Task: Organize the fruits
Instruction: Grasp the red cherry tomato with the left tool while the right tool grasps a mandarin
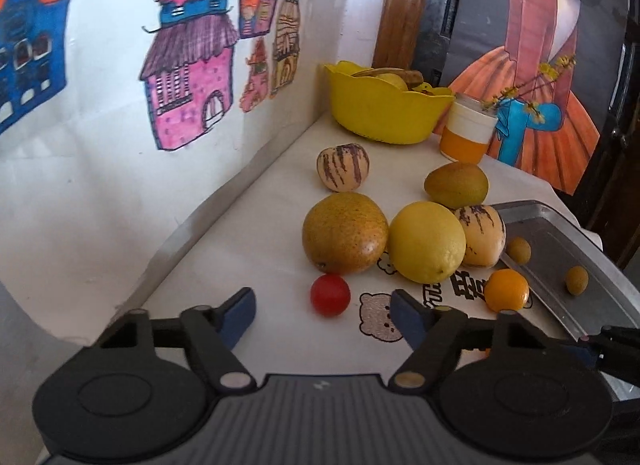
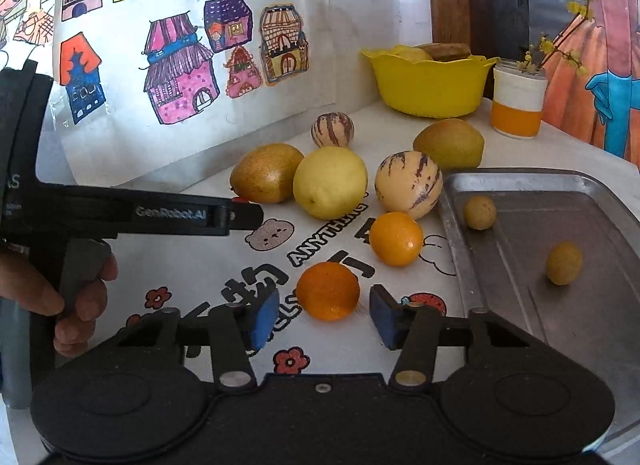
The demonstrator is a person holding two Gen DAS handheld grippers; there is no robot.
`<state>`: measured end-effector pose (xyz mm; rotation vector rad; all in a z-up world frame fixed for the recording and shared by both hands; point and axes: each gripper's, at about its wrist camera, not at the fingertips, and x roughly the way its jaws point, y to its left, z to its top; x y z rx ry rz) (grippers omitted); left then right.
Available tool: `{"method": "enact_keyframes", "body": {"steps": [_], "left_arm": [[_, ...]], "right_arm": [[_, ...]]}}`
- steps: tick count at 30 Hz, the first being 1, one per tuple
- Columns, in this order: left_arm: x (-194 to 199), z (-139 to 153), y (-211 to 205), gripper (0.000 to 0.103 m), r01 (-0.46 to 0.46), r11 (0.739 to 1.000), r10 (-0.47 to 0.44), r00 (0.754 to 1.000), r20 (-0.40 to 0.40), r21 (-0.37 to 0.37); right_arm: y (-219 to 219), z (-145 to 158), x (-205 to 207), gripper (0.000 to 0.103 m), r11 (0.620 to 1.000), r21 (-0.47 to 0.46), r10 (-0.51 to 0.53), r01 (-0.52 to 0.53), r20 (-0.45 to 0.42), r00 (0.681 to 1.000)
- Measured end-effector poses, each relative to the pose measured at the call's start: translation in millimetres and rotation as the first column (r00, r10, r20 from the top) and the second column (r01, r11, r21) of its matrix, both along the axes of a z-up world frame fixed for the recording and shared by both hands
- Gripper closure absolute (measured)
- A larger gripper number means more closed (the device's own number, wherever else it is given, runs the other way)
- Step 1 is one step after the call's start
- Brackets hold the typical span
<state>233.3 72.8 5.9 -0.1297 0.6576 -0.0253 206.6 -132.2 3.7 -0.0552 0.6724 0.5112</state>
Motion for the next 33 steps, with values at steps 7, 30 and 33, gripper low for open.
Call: {"method": "enact_keyframes", "body": {"steps": [7,30,33], "left_arm": [[3.7,0.3,-3.3,0.059,0.000,1.000,0.000,1.000,0.000,-0.001],[-27.2,3.7,-30.0,0.082,0.063,0.998,-0.064,0.998,-0.029,-0.022],[-33.5,3.8,-38.4,0.082,0.082,0.996,-0.083,0.996,-0.032,-0.034]], "right_arm": [[1.3,-0.4,0.0,0.060,1.000,0.003,0.007,-0.007,0.010,1.000],[-25.0,5.9,-21.3,0.066,0.998,0.064,-0.019,0.018,0.013,1.000],[-33.8,7.2,-25.2,0.066,0.996,0.080,-0.037,0.036,0.012,0.999]]}}
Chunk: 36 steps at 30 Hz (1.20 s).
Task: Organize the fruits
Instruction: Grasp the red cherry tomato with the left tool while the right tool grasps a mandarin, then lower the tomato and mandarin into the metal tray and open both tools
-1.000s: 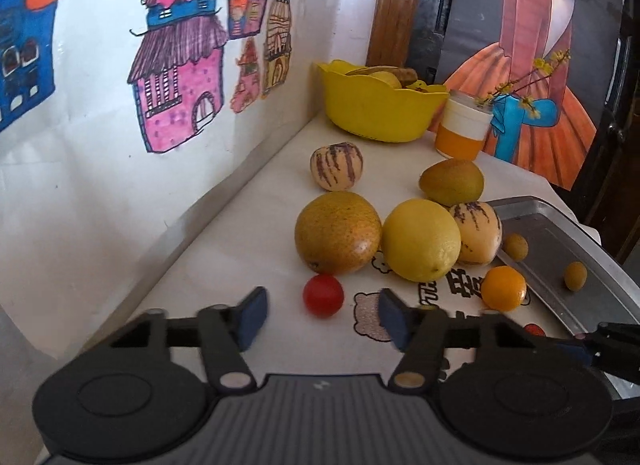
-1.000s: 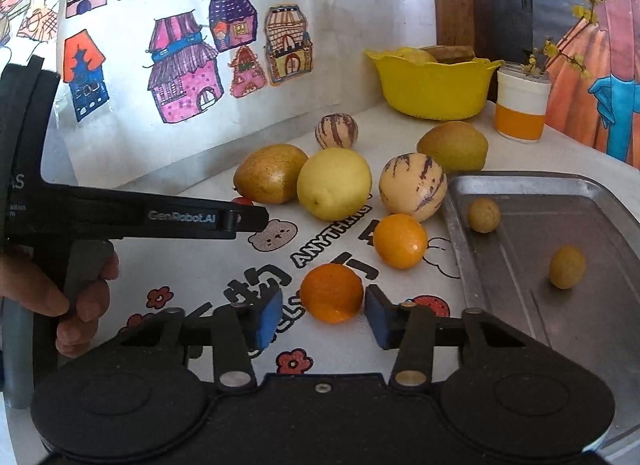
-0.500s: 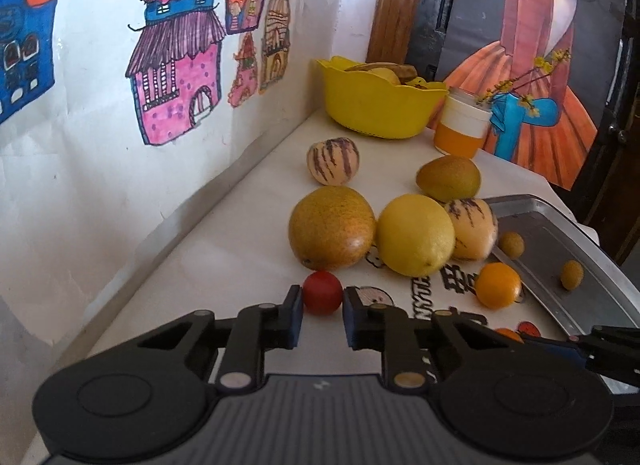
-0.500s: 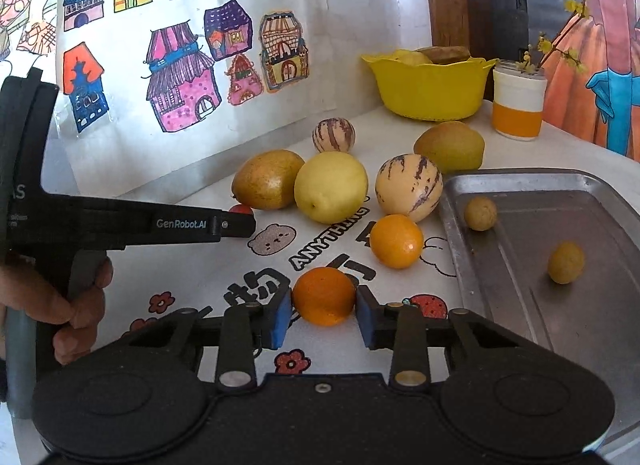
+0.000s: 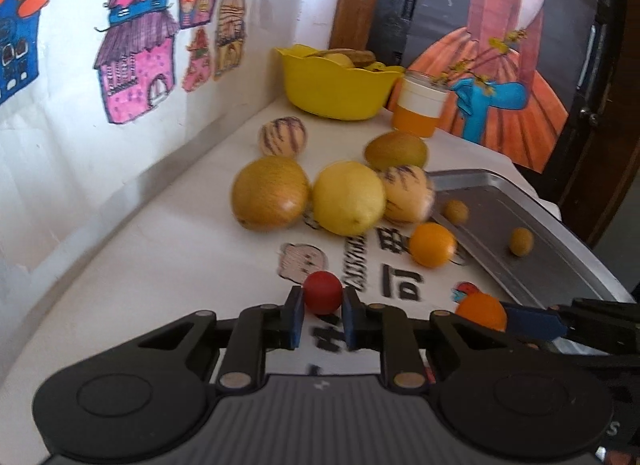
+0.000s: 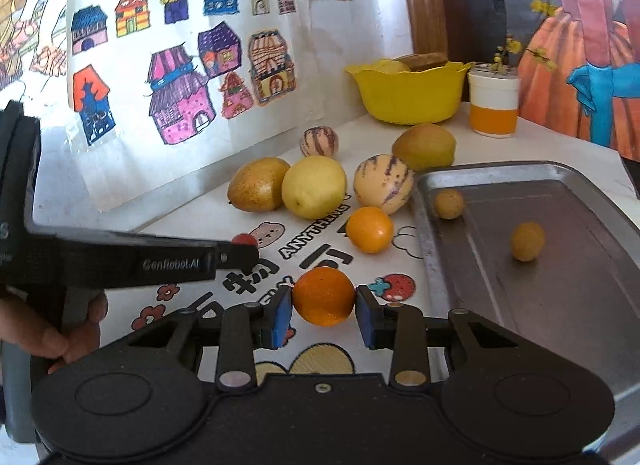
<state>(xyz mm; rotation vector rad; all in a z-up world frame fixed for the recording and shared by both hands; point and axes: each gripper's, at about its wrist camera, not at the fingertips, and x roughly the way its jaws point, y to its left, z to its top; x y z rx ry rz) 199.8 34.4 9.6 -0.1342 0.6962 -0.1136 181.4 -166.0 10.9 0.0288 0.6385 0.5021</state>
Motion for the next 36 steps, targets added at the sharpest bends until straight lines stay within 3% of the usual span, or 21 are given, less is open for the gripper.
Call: {"method": "enact_keyframes", "body": {"steps": [9,20,36], "left_arm": [[-8.3,9.1,-37.4,0.082,0.058,0.998,-0.057,0.998,0.016,-0.027],[21.0,18.7,-95.7,0.082,0.138,0.988,-0.135,0.990,0.045,-0.065],[61.5,-0.2,-131.5,0.082,0.149,0.987,-0.148,0.989,0.015,-0.068]], "right_arm": [[-39.3,7.3,-10.3,0.066,0.996,0.042,-0.079,0.078,0.026,0.997],[-97.1,0.7,-2.1,0.066,0.970,0.063,-0.238,0.236,0.035,0.971],[-122.7,-8.8,18.8,0.066,0.954,0.063,-0.294,0.293,0.008,0.956]]}}
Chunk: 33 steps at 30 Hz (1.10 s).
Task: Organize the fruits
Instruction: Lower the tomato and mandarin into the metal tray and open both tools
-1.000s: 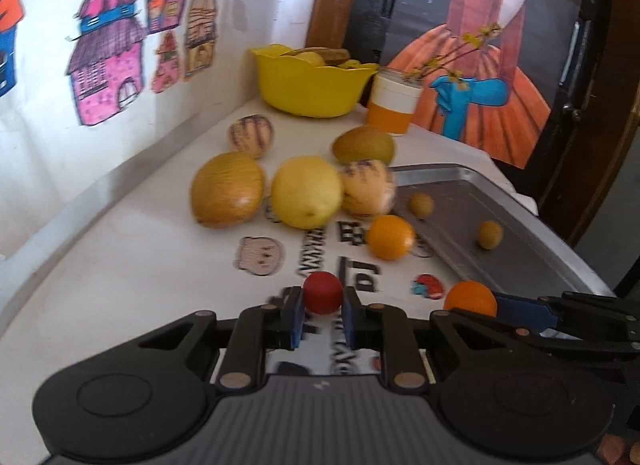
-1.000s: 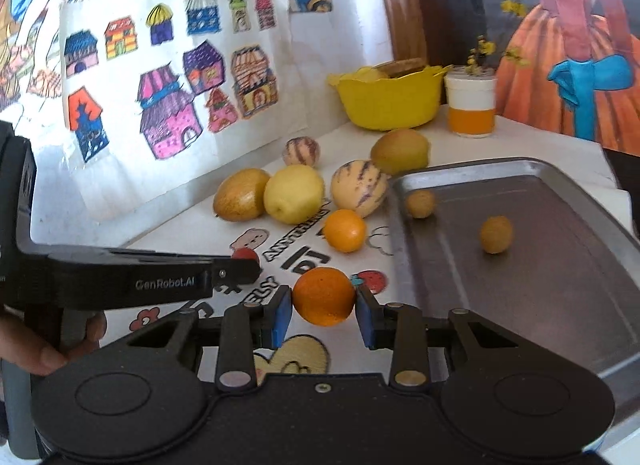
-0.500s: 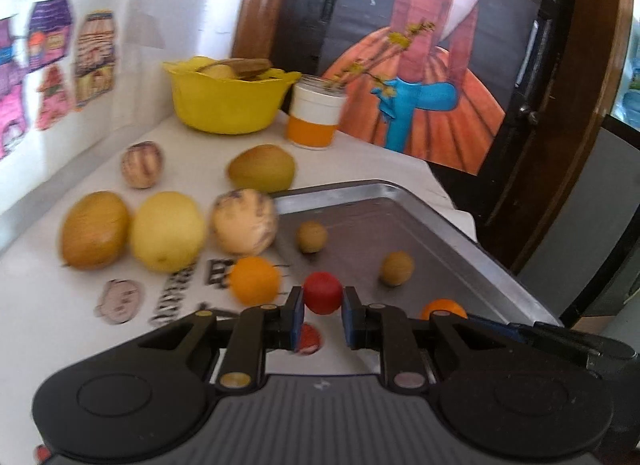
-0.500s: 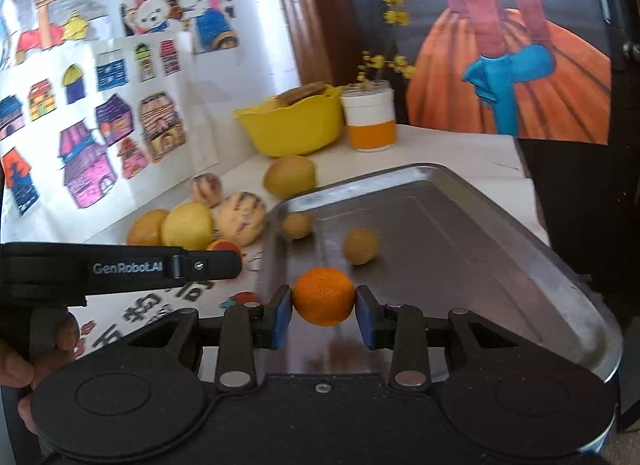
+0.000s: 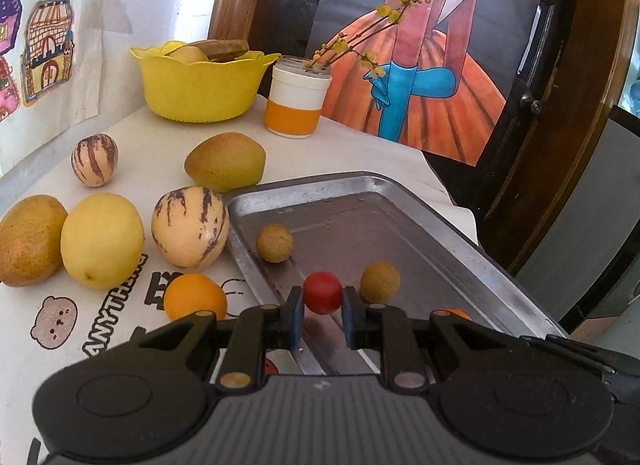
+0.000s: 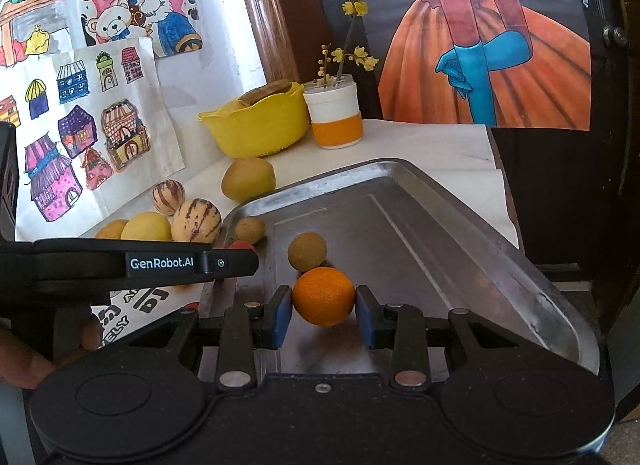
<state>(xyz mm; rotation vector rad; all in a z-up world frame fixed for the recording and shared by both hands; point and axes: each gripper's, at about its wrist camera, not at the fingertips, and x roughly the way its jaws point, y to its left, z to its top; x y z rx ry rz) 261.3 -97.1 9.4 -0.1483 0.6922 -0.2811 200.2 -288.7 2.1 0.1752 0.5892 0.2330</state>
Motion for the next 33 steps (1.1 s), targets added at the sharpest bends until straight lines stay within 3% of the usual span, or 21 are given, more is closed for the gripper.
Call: {"method": "enact_keyframes", "body": {"steps": [4,7,9,11,14,18,20,33], "left_arm": [[2.7,2.0,2.9,0.080,-0.004,1.000,0.003,1.000,-0.021,-0.028],[2.0,5.9,6.3,0.071,-0.009,0.999,0.009,1.000,-0.015,-0.047],[-2.0,10.3,9.6,0.062,-0.010,0.998,0.010,1.000,0.000,-0.064],[-7.8,15.1,13.0,0.040,-0.014,0.997,0.016,1.000,0.014,-0.080],[-21.7,24.3,18.4,0.021,-0.021,0.995,0.026,0.998,0.052,-0.096],[-41.1,36.5,25.1,0.008,-0.032,0.996,0.040,0.995,0.092,-0.088],[-50.6,41.6,30.9,0.001,-0.046,0.995,0.055,0.993,0.105,-0.089],[-114.7,48.3,80.7,0.001,-0.120,0.990,0.130,0.983,0.134,-0.077]], "right_arm": [[1.3,1.2,-1.2,0.064,1.000,-0.013,-0.012,0.012,0.013,1.000],[2.0,3.5,-6.5,0.057,0.999,-0.040,-0.030,0.031,0.033,0.999],[2.9,7.2,-12.6,0.050,0.997,-0.062,-0.037,0.040,0.056,0.998],[3.2,11.6,-20.2,0.043,0.996,-0.071,-0.041,0.046,0.079,0.996],[5.2,18.5,-33.2,0.027,0.994,-0.091,-0.048,0.059,0.115,0.992],[11.1,28.8,-52.1,0.007,0.991,-0.112,-0.060,0.079,0.162,0.985],[14.0,33.4,-61.5,0.002,0.990,-0.112,-0.063,0.084,0.178,0.982],[43.3,46.3,-113.5,0.001,0.990,-0.130,-0.025,0.045,0.154,0.988]]}}
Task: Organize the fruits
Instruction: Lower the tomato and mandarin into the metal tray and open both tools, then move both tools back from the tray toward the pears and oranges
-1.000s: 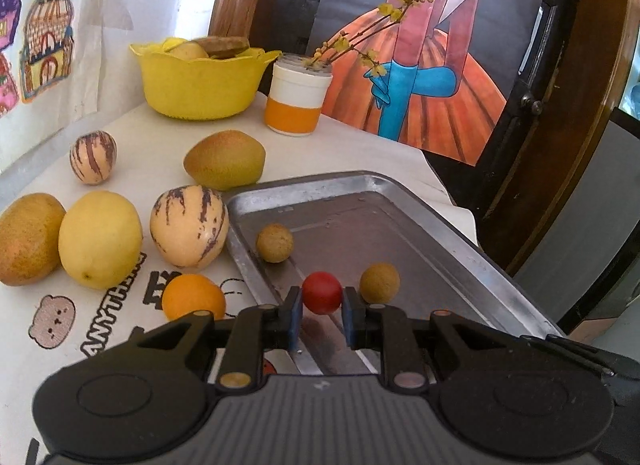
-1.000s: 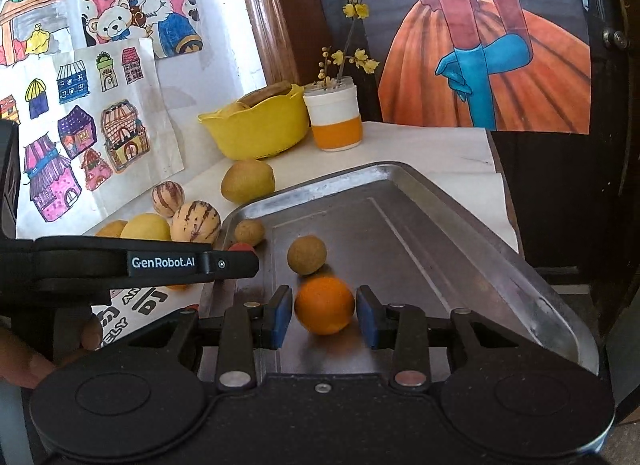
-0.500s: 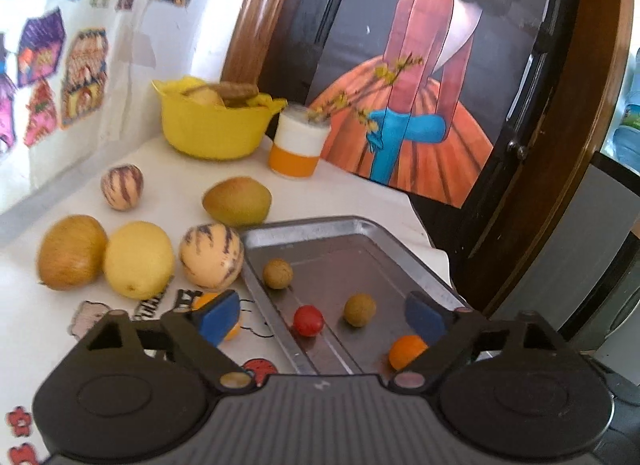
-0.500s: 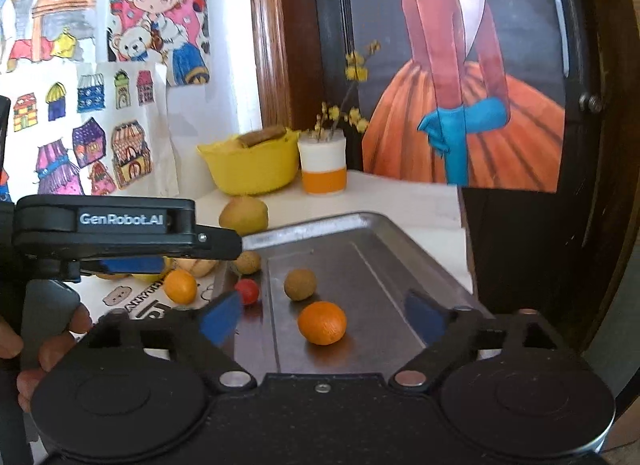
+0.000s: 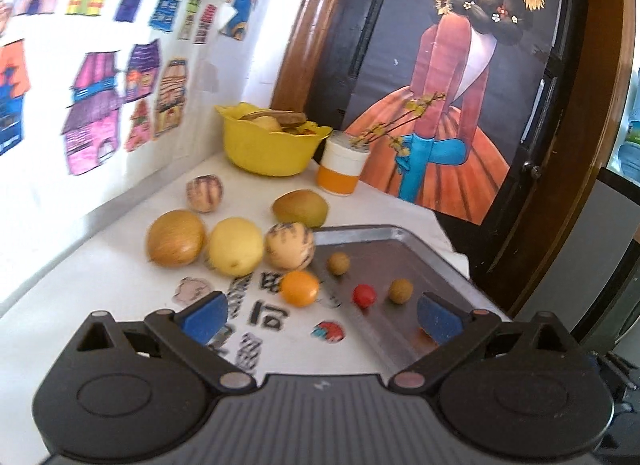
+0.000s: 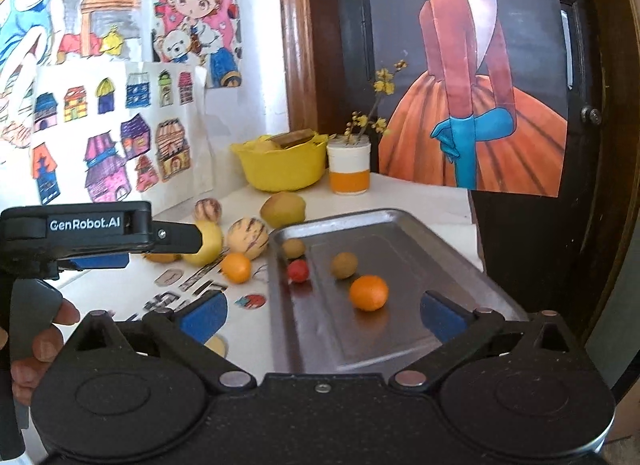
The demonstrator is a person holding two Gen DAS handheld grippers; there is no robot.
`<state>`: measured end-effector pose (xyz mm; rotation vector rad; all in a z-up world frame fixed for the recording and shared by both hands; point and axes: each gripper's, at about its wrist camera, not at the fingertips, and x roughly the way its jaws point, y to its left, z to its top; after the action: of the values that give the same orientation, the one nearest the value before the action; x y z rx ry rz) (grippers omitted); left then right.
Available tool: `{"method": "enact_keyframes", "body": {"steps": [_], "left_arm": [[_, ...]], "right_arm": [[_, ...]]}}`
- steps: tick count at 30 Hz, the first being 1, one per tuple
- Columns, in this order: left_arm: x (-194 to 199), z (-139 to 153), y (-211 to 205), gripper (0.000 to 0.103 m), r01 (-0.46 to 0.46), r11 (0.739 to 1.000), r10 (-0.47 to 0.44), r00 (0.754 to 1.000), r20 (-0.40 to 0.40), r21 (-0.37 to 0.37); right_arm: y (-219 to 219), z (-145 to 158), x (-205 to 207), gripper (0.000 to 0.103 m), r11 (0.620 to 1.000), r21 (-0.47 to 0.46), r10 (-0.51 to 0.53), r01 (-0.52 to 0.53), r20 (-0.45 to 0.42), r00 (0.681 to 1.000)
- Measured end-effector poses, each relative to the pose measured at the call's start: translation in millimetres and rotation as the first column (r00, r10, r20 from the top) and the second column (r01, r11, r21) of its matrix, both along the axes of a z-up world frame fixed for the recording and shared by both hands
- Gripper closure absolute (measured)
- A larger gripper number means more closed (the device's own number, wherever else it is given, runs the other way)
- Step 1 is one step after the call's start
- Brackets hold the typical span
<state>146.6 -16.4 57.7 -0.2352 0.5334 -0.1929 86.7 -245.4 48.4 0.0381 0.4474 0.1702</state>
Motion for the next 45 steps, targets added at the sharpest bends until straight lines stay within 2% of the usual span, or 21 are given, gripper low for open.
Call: {"method": "enact_keyframes", "body": {"steps": [12,16,22,30,36,45], "left_arm": [[-45.4,-25.1,56.1,0.001,-0.081,0.996,0.083,0.995,-0.064,0.028],[-52.5,-34.4,72.3,0.001,-0.116,0.993,0.118,0.988,-0.101,0.024],[-53.4,-40.4,88.3,0.001,-0.143,0.988,0.150,0.980,-0.127,0.063],[-34.0,-41.9,97.5,0.001,-0.156,0.982,0.171,0.974,-0.149,0.109],[-5.5,-41.8,95.4,0.001,-0.152,0.979,0.172,0.973,-0.153,0.136],[48.1,-40.3,90.0,0.001,-0.148,0.971,0.175,0.975,-0.139,0.187]], "right_arm": [[41.7,-10.4,-32.7,0.001,0.996,-0.037,0.080,-0.084,-0.086,0.993],[56.9,-16.5,-35.8,0.001,0.991,-0.042,0.122,-0.128,-0.121,0.985],[82.4,-25.9,-28.2,0.001,0.978,-0.048,0.193,-0.204,-0.173,0.966],[102.0,-30.7,0.8,0.001,0.952,-0.110,0.263,-0.285,-0.179,0.948],[106.0,-30.5,32.8,0.001,0.935,-0.156,0.292,-0.319,-0.169,0.941],[108.5,-28.7,88.8,0.001,0.921,-0.160,0.331,-0.354,-0.152,0.931]]}}
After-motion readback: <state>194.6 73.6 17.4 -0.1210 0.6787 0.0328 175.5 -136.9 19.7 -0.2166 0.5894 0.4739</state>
